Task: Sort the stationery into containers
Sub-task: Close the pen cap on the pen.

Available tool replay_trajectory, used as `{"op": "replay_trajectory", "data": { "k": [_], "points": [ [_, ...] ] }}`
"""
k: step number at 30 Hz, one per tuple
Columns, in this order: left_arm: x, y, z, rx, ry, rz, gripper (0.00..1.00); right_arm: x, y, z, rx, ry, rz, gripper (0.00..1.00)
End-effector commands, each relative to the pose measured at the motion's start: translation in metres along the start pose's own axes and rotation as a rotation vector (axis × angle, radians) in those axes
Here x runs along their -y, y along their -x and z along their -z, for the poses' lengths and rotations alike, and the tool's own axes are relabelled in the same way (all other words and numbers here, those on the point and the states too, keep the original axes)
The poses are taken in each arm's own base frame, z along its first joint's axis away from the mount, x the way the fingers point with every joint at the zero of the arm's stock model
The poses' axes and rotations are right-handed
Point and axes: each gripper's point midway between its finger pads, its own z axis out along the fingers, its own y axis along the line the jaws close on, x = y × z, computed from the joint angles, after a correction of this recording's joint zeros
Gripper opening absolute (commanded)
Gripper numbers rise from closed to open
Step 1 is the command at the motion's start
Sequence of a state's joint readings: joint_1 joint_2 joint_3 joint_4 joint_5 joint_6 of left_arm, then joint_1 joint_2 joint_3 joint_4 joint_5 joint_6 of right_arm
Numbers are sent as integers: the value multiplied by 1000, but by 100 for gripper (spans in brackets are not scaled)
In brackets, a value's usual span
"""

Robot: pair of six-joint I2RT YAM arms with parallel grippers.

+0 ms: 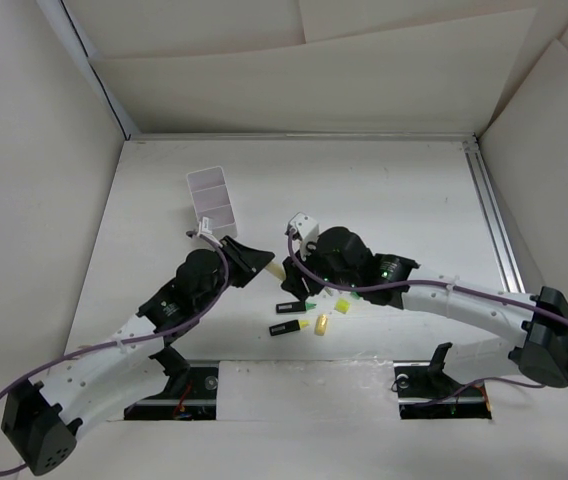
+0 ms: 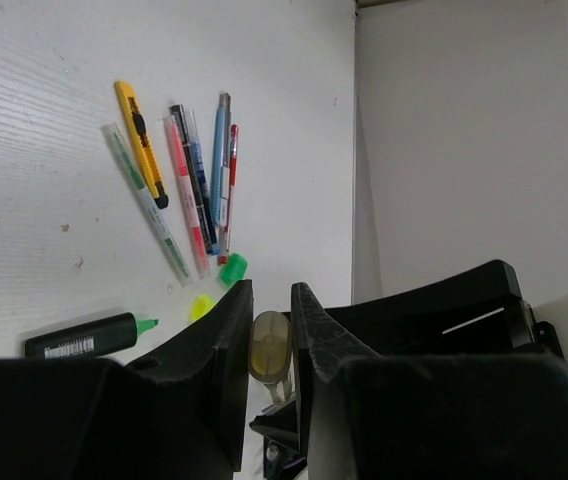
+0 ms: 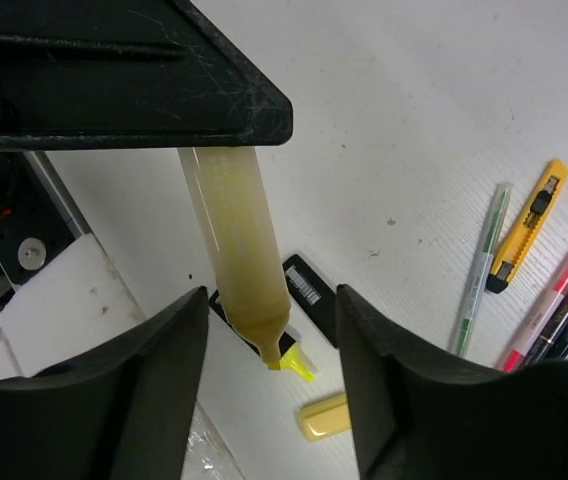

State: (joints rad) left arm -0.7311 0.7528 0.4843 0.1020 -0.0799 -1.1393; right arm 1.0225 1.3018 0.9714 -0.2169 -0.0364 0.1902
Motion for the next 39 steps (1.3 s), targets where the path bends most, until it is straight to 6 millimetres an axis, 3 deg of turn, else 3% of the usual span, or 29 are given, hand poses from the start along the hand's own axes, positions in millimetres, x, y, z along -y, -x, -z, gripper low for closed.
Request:
{"op": "replay_trajectory", "data": {
  "k": [1,4,7,12,13,14,15,17,18,19,20,21,25,29,32,33,39],
  "points": [
    [14,9,4,35,-54,11,0,-9,37,17,121,11,-7,61],
    [12,13,5,57,-46,12,0,-10,45,34,150,8,-26,68],
    [11,22,6,102,-30,13,0,-4,43,51,174,-28,-61,69],
    [7,42,6,181,11,-19,0,14,7,70,164,-108,-180,65],
    [5,46,6,184,14,-24,0,15,-2,70,155,-110,-201,62],
    [8,51,7,191,8,-30,0,21,-24,69,120,-137,-248,58],
    [3,63,7,215,21,-28,0,24,-36,67,92,-157,-274,41],
    [5,68,7,204,0,-41,0,32,-68,66,18,-196,-313,32],
    [-4,74,4,216,17,-31,0,35,-77,66,0,-223,-354,19],
    [3,72,5,185,-22,-38,0,43,-85,69,-23,-276,-367,16],
    [-8,67,1,160,-5,-33,0,49,-92,72,-30,-311,-382,16],
    [-7,67,-1,148,-14,-31,0,54,-96,74,-32,-353,-422,16],
    [-10,55,-5,87,-25,-41,0,69,-105,75,-55,-466,-465,37],
    [-11,49,-3,60,-38,-53,0,65,-126,61,-167,-463,-449,48],
    [-12,46,-2,49,-41,-53,0,58,-140,54,-212,-443,-431,51],
    [-17,44,-2,46,-33,-62,0,65,-141,59,-200,-488,-446,58],
    [-14,40,-2,26,-57,-65,0,72,-140,59,-194,-547,-464,67]
  ]
}}
